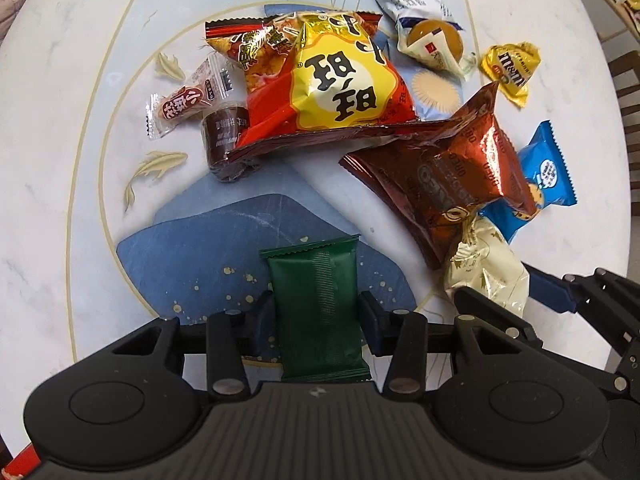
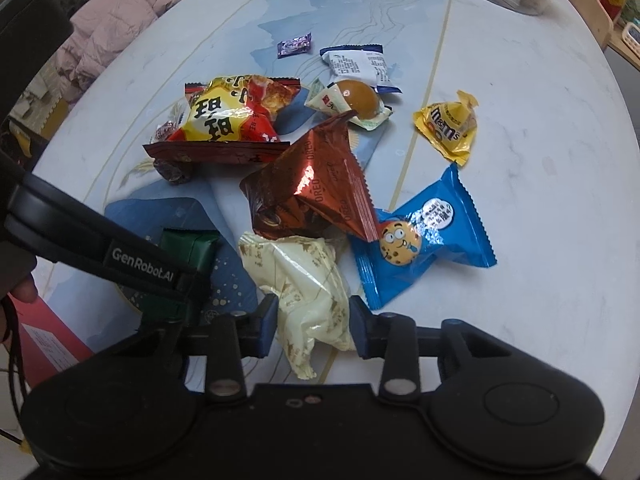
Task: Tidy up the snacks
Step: 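Grasp the green bar with the left gripper while the right gripper grasps the cream bag, then carry the green bar and cream bag into the white box with both grippers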
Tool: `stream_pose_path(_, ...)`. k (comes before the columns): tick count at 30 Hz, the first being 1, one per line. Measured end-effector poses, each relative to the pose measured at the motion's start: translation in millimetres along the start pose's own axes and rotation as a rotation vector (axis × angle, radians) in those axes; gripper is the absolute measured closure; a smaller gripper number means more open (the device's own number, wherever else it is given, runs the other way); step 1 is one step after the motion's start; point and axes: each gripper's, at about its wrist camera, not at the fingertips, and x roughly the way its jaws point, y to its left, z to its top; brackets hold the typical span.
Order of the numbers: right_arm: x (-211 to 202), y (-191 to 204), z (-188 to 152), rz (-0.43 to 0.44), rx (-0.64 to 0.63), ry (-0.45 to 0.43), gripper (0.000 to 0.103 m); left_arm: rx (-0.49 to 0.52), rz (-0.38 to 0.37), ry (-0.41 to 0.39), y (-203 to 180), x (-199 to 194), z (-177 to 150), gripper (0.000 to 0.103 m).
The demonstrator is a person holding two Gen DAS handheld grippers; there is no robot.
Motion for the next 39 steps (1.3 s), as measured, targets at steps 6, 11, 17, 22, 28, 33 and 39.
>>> stream_pose_path(6,-14,1,-5,0.005,0.016,-0.026,0.07,-0.026,-0.041,-0.025,10,-12,-8,0.059)
stream_pose_path(11,-32,2,-8,0.009,0.025,-0.055,0.07,-0.05,-0.079,-0.054,19,-27,-14,0.059)
stream_pose_path(17,-59,7,-14,0.003,0.03,-0.109,0.07,-0.049,-0.13,-0.125,24,-65,-29,0.059)
stream_pose_path(22,-86,13,-20,0.011,0.048,-0.159,0.07,-0.036,-0.152,-0.188,26,-94,-46,0.059)
stream_pose_path(28,-120,30,-34,0.032,0.041,-0.215,0.07,0.01,-0.169,-0.254,30,-130,-76,0.059)
stream_pose_path(33,-142,46,-49,0.044,0.038,-0.243,0.07,0.041,-0.172,-0.289,36,-154,-104,0.059)
stream_pose_path(39,-160,67,-69,0.061,0.028,-0.261,0.069,0.076,-0.16,-0.296,45,-171,-140,0.059)
